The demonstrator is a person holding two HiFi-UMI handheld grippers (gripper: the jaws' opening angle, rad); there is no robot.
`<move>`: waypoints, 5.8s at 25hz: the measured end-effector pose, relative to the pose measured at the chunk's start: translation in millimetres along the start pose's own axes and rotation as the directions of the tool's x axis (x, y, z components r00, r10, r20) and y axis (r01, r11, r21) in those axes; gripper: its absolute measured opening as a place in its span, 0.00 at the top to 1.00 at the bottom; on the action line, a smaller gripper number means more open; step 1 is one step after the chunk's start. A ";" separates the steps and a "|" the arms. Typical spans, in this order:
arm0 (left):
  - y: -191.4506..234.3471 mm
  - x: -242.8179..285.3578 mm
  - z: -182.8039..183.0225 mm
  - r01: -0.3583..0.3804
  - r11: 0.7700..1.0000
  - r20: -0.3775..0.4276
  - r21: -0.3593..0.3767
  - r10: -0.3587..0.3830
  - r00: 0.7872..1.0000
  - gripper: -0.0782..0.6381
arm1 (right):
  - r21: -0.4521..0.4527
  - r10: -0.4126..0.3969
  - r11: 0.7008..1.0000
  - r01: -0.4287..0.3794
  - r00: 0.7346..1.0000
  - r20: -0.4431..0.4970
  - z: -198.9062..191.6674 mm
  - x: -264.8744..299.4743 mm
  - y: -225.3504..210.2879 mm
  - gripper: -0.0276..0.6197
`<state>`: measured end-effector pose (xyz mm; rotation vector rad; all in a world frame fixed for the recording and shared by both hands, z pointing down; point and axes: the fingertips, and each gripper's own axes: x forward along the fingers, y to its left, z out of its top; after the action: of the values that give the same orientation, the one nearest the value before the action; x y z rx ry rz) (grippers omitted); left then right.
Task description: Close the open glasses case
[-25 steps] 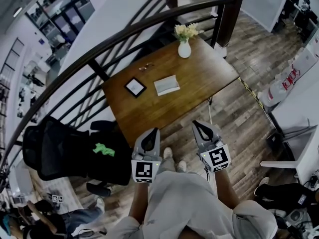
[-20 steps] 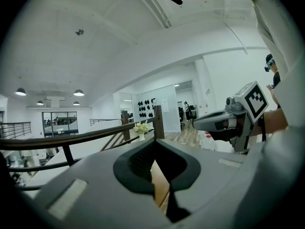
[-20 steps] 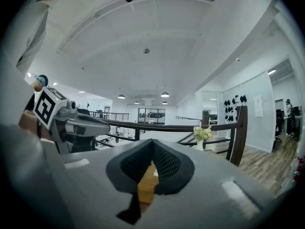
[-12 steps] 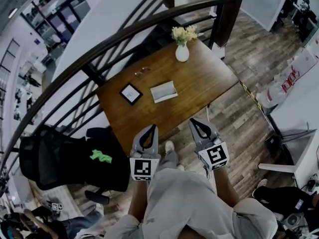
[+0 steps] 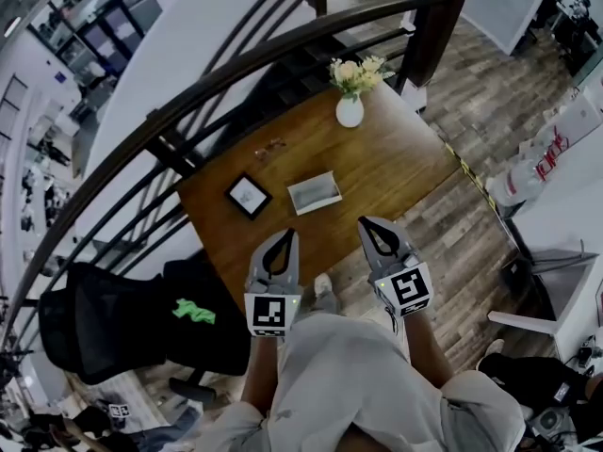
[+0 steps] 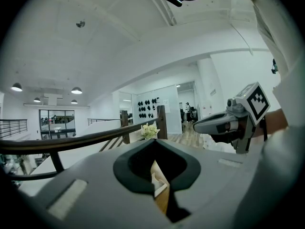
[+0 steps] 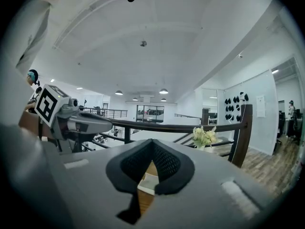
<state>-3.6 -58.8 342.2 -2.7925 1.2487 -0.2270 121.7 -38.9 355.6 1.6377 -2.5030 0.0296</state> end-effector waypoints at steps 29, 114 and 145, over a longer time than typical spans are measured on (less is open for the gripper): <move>40.5 130.4 -157.0 0.071 0.976 -0.198 -0.207 -0.113 0.974 0.86 | -0.051 0.137 0.986 -0.160 0.944 -0.302 -106.5 182.7 -35.5 0.95; 14.0 200.7 -311.5 -0.212 0.910 -0.507 -0.356 0.002 0.862 0.86 | 0.009 0.418 0.854 -0.521 0.674 -0.609 -267.1 231.5 -24.1 0.95; -5.8 182.4 -328.9 -0.203 0.892 -0.543 -0.404 -0.055 0.838 0.86 | 0.015 0.400 0.860 -0.510 0.655 -0.642 -287.5 210.3 -11.5 0.95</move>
<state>66.5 -193.4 686.4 -3.1770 1.7166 -0.8968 82.5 -206.5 667.7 0.7007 -2.2112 0.3534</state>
